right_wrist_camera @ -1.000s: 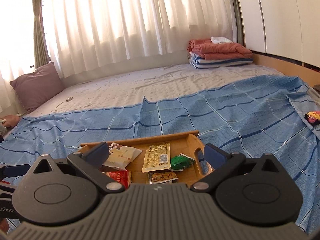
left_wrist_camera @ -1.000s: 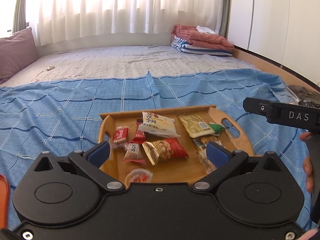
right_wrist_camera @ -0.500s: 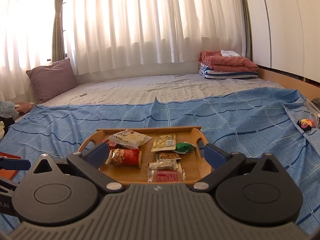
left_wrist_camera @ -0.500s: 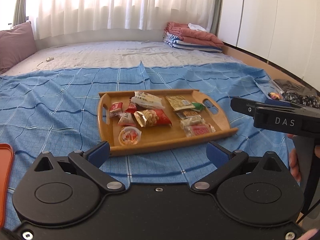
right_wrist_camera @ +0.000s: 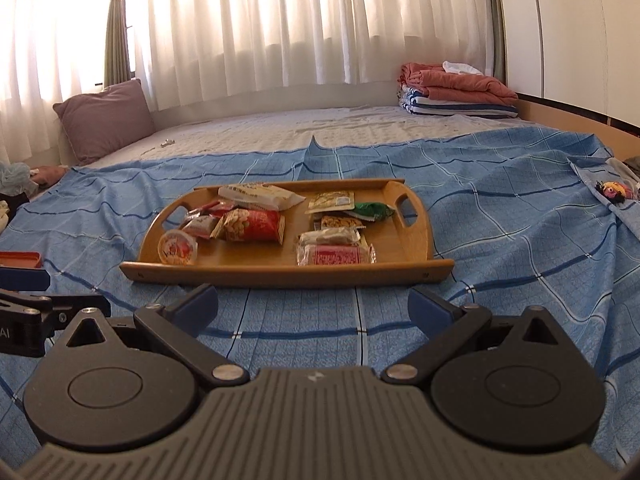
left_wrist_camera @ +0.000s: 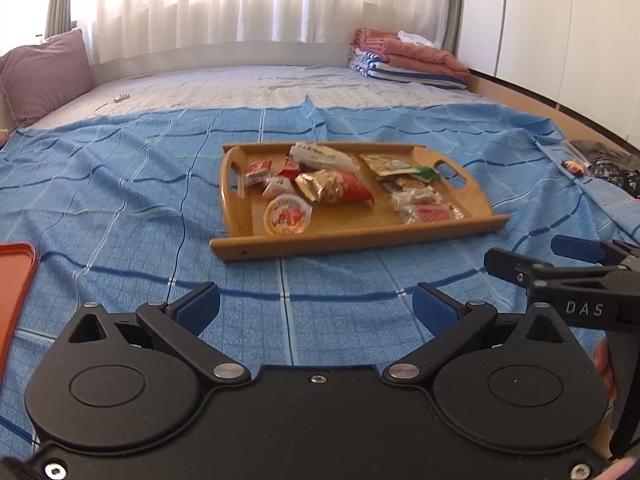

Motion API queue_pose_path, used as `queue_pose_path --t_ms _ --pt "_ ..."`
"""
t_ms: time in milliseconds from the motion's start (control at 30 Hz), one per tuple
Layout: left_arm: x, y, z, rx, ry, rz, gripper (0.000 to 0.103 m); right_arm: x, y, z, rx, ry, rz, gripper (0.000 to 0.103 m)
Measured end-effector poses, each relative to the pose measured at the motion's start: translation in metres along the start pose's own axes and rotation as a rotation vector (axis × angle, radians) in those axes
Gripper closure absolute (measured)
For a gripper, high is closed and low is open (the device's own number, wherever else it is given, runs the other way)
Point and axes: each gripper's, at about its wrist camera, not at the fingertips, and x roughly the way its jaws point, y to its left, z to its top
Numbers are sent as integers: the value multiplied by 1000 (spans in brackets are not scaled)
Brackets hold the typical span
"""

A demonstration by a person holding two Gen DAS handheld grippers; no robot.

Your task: Organize snacks

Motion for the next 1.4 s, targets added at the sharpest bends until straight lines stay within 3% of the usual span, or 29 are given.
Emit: queue_pose_path --t_ms 533,733,900,1400 --pt "53 14 -31 -42 54 85 0 45 10 -44 -15 121 -57 0" --pt "69 22 -40 -88 68 102 0 46 15 -50 -45 112 -79 0" --pt "74 17 -43 -48 53 129 0 46 19 -52 -65 101 -93 0" --pt "79 18 -44 -51 61 126 0 45 25 -54 -92 80 -122 0"
